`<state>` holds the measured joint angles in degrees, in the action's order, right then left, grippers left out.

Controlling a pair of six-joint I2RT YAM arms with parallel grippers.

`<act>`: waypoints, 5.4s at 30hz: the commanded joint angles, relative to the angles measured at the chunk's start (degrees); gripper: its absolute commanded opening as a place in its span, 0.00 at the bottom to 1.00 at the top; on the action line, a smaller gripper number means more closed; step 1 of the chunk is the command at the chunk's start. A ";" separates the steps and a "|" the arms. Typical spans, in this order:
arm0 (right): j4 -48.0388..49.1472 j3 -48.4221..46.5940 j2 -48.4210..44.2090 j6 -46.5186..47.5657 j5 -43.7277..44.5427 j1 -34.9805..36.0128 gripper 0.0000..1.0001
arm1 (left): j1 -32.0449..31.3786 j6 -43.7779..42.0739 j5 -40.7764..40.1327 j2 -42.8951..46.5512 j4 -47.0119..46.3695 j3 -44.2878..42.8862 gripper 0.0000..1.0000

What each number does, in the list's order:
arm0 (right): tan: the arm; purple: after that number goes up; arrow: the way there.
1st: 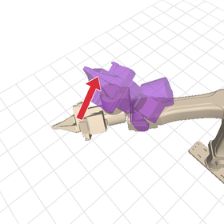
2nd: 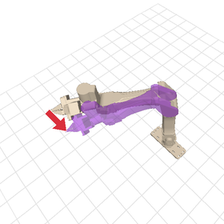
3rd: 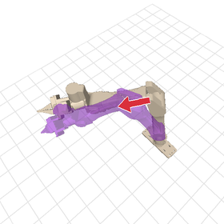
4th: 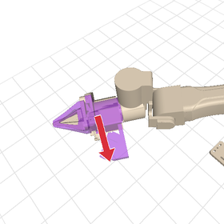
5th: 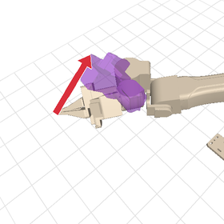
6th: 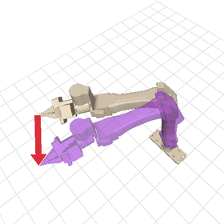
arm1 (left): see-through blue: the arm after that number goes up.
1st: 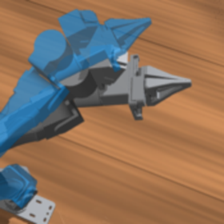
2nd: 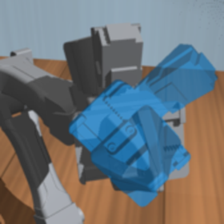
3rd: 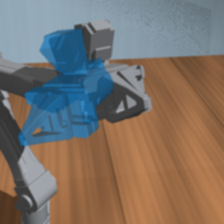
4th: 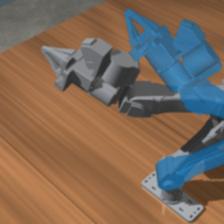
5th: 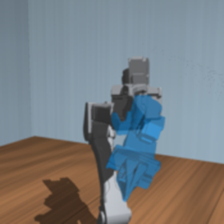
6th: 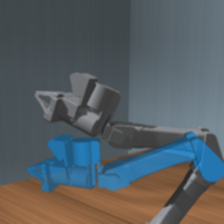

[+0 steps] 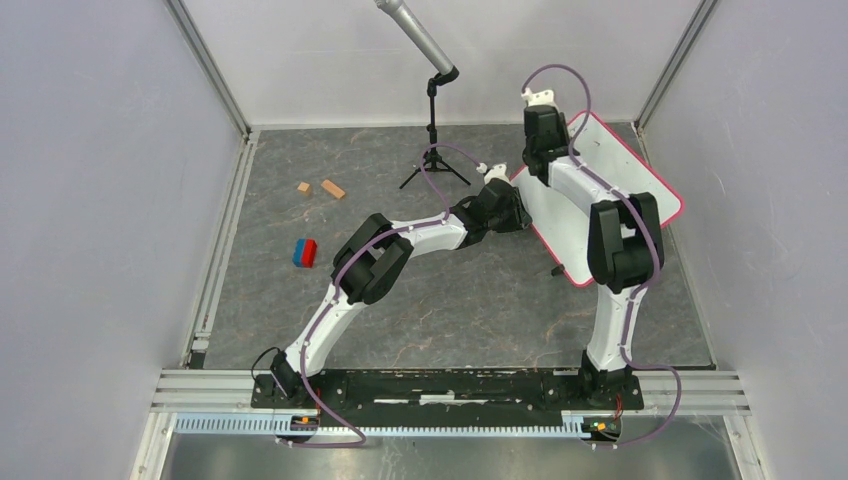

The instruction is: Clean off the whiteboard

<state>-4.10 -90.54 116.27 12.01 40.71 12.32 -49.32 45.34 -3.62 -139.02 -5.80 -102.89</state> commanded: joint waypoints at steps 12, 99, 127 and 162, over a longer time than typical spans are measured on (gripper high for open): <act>-4.73 -11.76 -0.21 0.80 -0.01 -5.02 0.32 | 0.80 -0.07 -3.93 -1.16 8.15 2.43 0.02; -17.03 -10.38 -0.67 -4.66 -1.68 -7.71 0.32 | 0.72 -0.34 -3.98 -1.17 8.06 2.52 0.02; -11.49 -5.71 -2.90 -7.43 -3.66 -5.52 0.33 | 0.63 -0.61 -4.15 -1.11 7.83 2.78 0.02; -9.47 4.22 -6.10 -4.95 -1.22 -0.69 0.33 | 0.45 -1.05 -4.64 -1.02 7.89 2.69 0.02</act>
<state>-10.66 -83.55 109.69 6.50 39.00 12.34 -49.43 45.34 -5.45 -138.82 -6.57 -102.41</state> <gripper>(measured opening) 0.348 0.417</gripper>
